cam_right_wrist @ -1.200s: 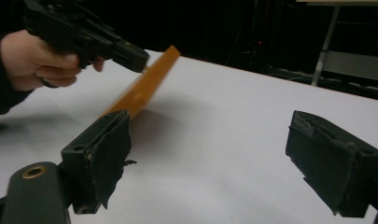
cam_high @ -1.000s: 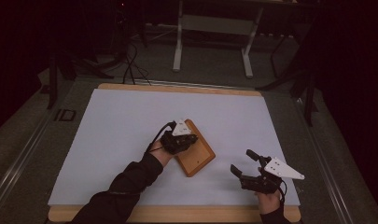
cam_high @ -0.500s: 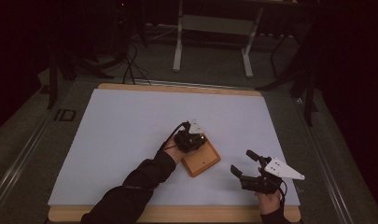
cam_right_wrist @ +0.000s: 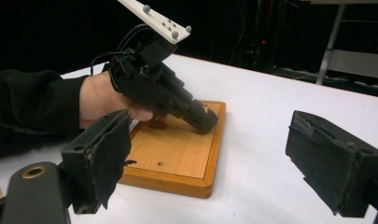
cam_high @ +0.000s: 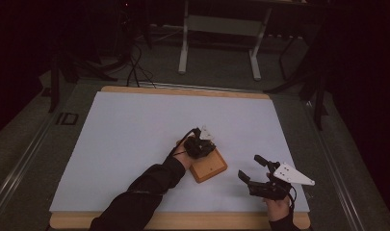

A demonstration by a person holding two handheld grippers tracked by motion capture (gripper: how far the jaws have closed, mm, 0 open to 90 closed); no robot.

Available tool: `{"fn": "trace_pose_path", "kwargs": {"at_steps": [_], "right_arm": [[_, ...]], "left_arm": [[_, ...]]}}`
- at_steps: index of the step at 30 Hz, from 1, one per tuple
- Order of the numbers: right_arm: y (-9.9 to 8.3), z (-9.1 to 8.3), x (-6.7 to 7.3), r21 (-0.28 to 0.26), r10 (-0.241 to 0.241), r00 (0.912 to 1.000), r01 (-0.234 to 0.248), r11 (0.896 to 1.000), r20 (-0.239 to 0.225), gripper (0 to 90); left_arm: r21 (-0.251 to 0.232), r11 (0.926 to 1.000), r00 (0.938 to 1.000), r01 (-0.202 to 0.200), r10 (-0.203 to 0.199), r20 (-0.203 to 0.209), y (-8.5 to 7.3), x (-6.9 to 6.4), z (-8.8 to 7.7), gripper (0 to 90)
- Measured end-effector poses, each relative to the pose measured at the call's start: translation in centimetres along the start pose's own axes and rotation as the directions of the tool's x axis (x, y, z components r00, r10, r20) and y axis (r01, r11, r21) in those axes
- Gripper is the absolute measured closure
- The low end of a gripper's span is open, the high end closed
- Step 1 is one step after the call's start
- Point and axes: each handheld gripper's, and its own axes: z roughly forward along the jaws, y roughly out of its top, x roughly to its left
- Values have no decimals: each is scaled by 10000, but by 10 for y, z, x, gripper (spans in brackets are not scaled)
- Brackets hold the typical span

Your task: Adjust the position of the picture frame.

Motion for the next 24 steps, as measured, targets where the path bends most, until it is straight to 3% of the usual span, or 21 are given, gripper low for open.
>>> {"fn": "trace_pose_path", "kwargs": {"at_steps": [12,15,19,24], "right_arm": [[-1,2,1,71,36,10000,-35,10000,-44,137],[-1,1,1,70,7,10000,-6,10000,-37,137],[-1,2,0,58,38,10000,-38,10000,-33,138],[-1,3,1,113,-3,10000,3,9999,-38,138]], "left_arm": [[-26,9999,9991,166,-165,390,0,5,0,839],[-29,9998,9984,203,-201,524,0,4,-2,789],[-107,9995,9949,295,-283,965,1,5,-17,667],[-222,9994,9939,274,-249,1072,-1,8,-36,637]]}}
